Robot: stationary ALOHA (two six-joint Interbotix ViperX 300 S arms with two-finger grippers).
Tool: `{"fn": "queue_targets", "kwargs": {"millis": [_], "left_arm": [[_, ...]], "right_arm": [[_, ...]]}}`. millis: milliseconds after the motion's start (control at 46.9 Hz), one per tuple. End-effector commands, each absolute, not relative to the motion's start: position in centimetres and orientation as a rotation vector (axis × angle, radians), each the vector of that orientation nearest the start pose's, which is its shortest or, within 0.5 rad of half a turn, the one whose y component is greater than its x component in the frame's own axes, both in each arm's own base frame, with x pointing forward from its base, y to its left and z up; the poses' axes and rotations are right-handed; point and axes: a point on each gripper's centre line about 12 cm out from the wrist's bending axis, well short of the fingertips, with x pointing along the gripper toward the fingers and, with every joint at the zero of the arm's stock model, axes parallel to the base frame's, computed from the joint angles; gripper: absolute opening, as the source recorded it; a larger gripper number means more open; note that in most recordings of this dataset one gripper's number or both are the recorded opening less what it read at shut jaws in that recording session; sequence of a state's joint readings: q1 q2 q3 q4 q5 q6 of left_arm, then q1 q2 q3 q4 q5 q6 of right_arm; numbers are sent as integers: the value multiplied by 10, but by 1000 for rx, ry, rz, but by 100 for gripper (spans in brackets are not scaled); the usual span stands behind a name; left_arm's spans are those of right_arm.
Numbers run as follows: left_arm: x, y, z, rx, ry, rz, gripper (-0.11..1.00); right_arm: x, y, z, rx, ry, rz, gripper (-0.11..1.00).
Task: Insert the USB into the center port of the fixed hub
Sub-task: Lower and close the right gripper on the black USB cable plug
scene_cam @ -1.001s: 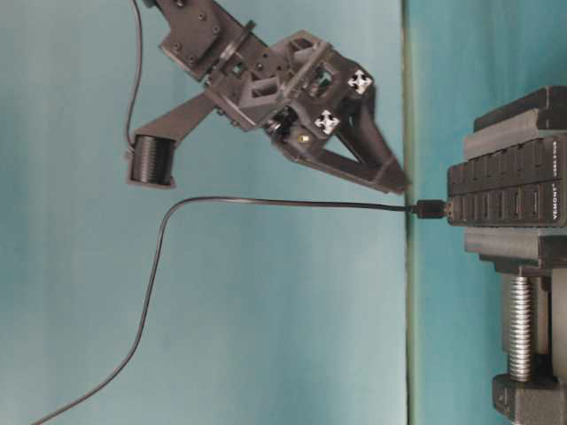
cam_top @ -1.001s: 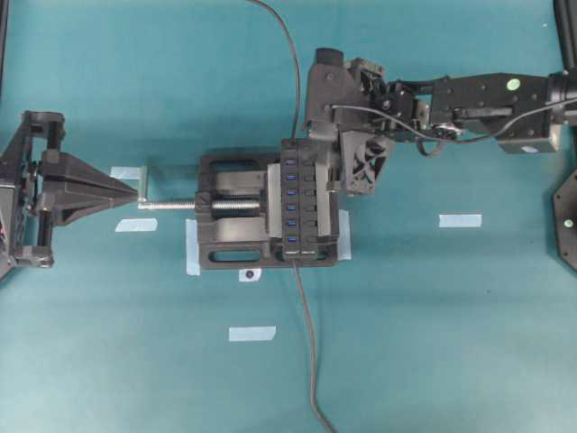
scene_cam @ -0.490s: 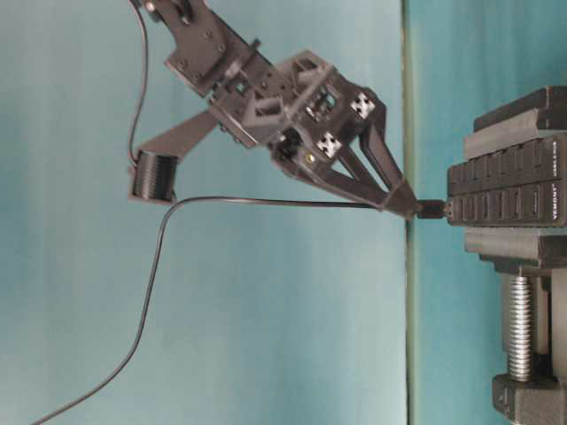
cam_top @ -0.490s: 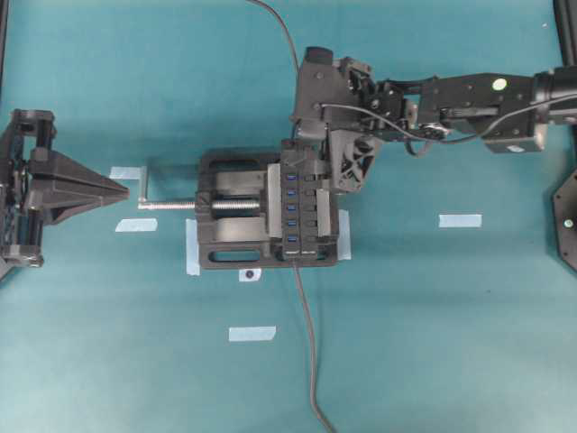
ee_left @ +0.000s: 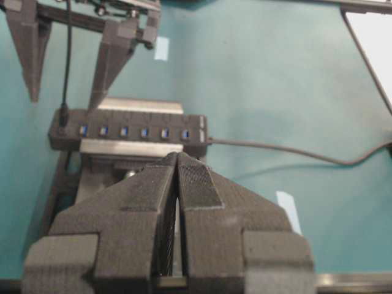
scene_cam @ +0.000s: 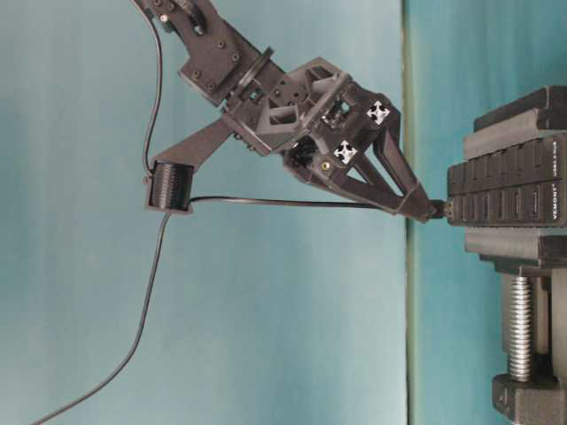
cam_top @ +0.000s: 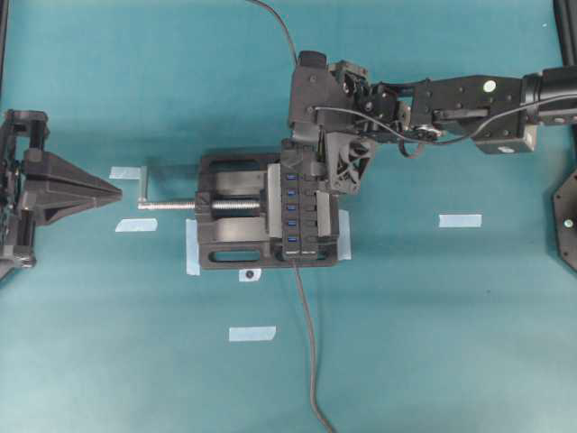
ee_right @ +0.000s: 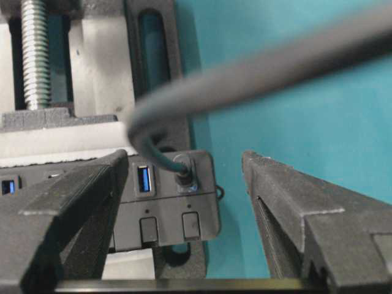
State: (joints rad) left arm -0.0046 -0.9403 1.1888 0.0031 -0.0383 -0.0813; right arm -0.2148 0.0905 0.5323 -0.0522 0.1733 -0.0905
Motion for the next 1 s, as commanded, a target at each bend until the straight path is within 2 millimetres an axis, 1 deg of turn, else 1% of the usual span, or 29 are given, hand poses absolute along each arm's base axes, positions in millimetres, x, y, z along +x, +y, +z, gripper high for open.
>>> {"fn": "queue_targets", "kwargs": {"millis": [0,85,149,341,554,660,980], "left_arm": [[201,-1,258,-78,200,3,2],[201,-1,258,-78,200,3,2],[201,-1,258,-78,198,3,2],[201,-1,259,-78,196,3,2],[201,-1,259,-77,198,1,2],[201,-1,258,-78,200,3,2],[201,-1,258,-78,198,3,2]], "right_arm": [[409,-90,173,-56,771,-158,77],[410,-91,171,-57,774,-157,74],[411,-91,171,-57,773,-157,71],[414,-91,170,-57,776,-157,52],[413,-91,169,-57,790,-156,37],[411,-91,167,-56,810,-154,31],[414,-92,171,-58,793,-156,16]]}}
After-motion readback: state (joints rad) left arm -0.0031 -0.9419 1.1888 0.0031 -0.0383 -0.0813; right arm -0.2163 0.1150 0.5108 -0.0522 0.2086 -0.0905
